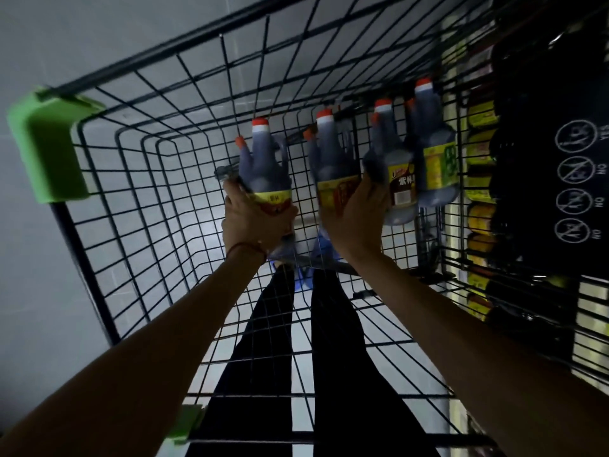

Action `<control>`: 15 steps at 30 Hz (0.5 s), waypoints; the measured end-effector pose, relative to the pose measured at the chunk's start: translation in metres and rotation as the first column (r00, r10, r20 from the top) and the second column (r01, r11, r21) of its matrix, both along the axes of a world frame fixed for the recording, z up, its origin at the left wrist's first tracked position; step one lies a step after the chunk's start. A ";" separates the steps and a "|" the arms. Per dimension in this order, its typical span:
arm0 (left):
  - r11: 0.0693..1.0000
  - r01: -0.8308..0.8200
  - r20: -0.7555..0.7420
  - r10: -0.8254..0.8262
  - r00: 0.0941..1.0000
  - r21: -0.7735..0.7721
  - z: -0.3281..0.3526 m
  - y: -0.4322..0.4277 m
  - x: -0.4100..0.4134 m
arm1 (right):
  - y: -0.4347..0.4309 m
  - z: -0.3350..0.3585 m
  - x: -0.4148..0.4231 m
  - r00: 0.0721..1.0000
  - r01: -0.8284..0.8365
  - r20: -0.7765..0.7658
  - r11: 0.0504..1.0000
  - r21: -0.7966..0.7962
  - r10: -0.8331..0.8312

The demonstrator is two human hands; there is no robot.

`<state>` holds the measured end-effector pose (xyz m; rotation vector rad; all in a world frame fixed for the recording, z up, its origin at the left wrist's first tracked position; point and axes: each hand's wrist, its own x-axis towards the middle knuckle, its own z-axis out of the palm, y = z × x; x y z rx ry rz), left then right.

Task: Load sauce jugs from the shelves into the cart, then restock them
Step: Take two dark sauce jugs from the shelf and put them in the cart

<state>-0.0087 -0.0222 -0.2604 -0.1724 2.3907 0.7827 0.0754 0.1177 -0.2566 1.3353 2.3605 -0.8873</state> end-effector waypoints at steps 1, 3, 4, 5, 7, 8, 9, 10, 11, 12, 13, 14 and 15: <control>1.000 -0.009 0.005 0.009 1.000 -0.001 0.000 -0.001 0.000 | 0.002 -0.001 0.000 1.000 0.000 0.007 1.000 -0.019 0.000; 0.998 -0.063 0.051 0.064 0.997 -0.003 -0.001 -0.003 -0.001 | 0.007 -0.004 0.000 0.999 0.037 0.003 0.996 -0.077 -0.037; 0.995 -0.101 0.090 0.101 0.991 -0.004 -0.001 -0.003 -0.001 | 0.010 -0.005 0.000 0.996 0.083 -0.003 0.990 -0.114 -0.084; 0.990 -0.138 0.126 0.137 0.983 -0.003 -0.001 -0.004 -0.001 | 0.013 -0.004 -0.001 0.992 0.122 0.002 0.981 -0.150 -0.123; 0.984 -0.178 0.173 0.176 0.969 -0.006 0.000 -0.006 -0.001 | 0.016 -0.003 -0.001 0.988 0.149 0.005 0.966 -0.209 -0.152; 0.983 -0.183 0.186 0.181 0.966 -0.006 0.000 -0.007 -0.001 | 0.018 -0.005 -0.001 0.988 0.153 0.009 0.959 -0.237 -0.156; 0.982 -0.191 0.198 0.186 0.962 0.002 -0.001 -0.008 -0.002 | 0.020 -0.006 -0.001 0.987 0.162 0.025 0.952 -0.258 -0.161; 0.979 -0.203 0.208 0.195 0.958 0.018 -0.001 -0.009 -0.002 | 0.021 -0.007 -0.001 0.984 0.177 0.041 0.946 -0.272 -0.172; 0.975 -0.220 0.219 0.207 0.954 0.038 -0.003 -0.010 -0.002 | 0.022 -0.009 -0.002 0.983 0.184 0.058 0.943 -0.277 -0.175; 0.971 -0.235 0.227 0.218 0.949 0.048 -0.005 -0.010 -0.002 | 0.022 -0.010 -0.003 0.985 0.174 0.056 0.946 -0.273 -0.165; 0.968 -0.242 0.224 0.224 0.949 0.058 -0.006 -0.010 -0.001 | 0.020 -0.013 -0.004 0.989 0.143 0.066 0.956 -0.255 -0.131; 0.967 -0.247 0.214 0.229 0.950 0.062 -0.007 -0.010 0.001 | 0.016 -0.015 -0.005 0.993 0.098 0.094 0.967 -0.233 -0.078; 0.966 -0.250 0.199 0.232 0.952 0.069 -0.008 -0.010 0.003 | 0.009 -0.016 -0.006 0.990 0.054 0.139 0.975 -0.215 -0.024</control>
